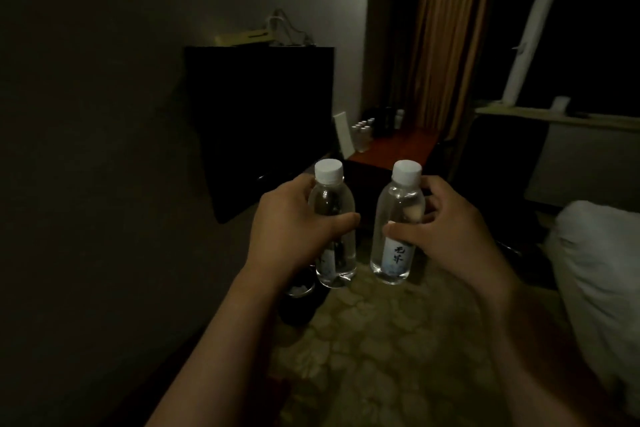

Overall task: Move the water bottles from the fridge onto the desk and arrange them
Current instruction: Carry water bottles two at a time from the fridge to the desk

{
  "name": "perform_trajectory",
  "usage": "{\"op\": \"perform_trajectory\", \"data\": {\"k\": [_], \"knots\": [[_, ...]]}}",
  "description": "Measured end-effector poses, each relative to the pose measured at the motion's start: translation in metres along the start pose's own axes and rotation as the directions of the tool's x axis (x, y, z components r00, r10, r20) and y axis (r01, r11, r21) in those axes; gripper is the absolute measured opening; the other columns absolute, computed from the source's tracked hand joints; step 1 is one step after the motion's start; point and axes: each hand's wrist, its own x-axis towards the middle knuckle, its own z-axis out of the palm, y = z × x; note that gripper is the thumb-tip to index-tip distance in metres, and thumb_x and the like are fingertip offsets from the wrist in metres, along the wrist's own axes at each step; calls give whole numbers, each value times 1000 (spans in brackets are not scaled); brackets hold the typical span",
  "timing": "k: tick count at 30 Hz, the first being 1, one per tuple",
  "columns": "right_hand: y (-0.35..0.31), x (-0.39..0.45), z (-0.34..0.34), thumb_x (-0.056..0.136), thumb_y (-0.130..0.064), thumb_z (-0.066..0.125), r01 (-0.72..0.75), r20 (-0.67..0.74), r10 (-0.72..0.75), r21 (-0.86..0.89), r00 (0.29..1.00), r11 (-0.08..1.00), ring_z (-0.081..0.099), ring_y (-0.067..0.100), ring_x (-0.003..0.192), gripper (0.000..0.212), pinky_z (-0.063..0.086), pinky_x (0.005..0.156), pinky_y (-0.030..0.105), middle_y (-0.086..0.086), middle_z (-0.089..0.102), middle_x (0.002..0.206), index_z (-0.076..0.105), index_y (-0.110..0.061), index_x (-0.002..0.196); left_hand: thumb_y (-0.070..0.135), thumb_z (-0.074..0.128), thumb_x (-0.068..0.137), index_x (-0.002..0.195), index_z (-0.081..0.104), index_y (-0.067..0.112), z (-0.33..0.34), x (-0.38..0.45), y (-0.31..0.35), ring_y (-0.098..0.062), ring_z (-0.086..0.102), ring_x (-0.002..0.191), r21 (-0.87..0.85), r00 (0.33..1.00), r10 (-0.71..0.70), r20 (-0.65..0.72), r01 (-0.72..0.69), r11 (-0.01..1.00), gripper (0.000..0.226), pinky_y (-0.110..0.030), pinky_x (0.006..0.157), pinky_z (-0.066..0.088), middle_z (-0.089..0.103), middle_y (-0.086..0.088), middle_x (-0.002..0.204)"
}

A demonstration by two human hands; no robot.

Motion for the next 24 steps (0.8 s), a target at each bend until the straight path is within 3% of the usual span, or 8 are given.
{"op": "perform_trajectory", "data": {"k": [3,7,10,16,20,24], "knots": [[36,16,-48,64,-28,88,-30,-49,30,12,998,999,68,7,92,65,57,84,41,-13,68,104,48,-60,103,39,88,66,96,67,34,56,23,22,7,65,77,-50,999,23,49,-20,999,37,-32,73,60,69,17,84],[82,39,-92,65,-23,88,-71,-109,75,42,991,997,70,11,93,70,59,83,45,-9,70,104,50,-48,118,40,89,64,99,68,35,118,59,39,7,66,78,-103,993,55,102,-45,994,42,-35,73,61,70,18,86],[110,62,-111,66,-23,88,-71,-147,73,19,986,997,69,12,96,69,59,82,45,-9,68,109,48,-57,111,41,88,65,101,66,36,157,88,42,6,65,80,-109,985,83,148,-67,992,42,-35,75,60,68,18,87],[156,131,-125,66,-27,87,-146,-193,141,-12,971,989,64,3,91,72,54,76,29,-16,64,105,43,-48,120,45,87,63,97,66,35,231,161,25,5,64,81,-138,977,133,167,-110,984,41,-37,74,60,67,18,86],[186,197,-130,52,-52,82,-171,-215,168,5,962,985,68,15,95,76,59,78,47,-8,66,108,46,-52,118,46,85,63,99,66,32,280,230,7,1,64,82,-163,965,185,186,-156,974,43,-39,76,59,68,15,89],[211,272,-138,68,-28,85,-176,-258,171,4,951,984,68,14,91,68,61,70,48,-5,65,108,46,-45,121,43,86,65,99,65,31,330,309,-7,-1,64,85,-177,938,261,227,-224,958,42,-40,77,58,67,14,92]]}}
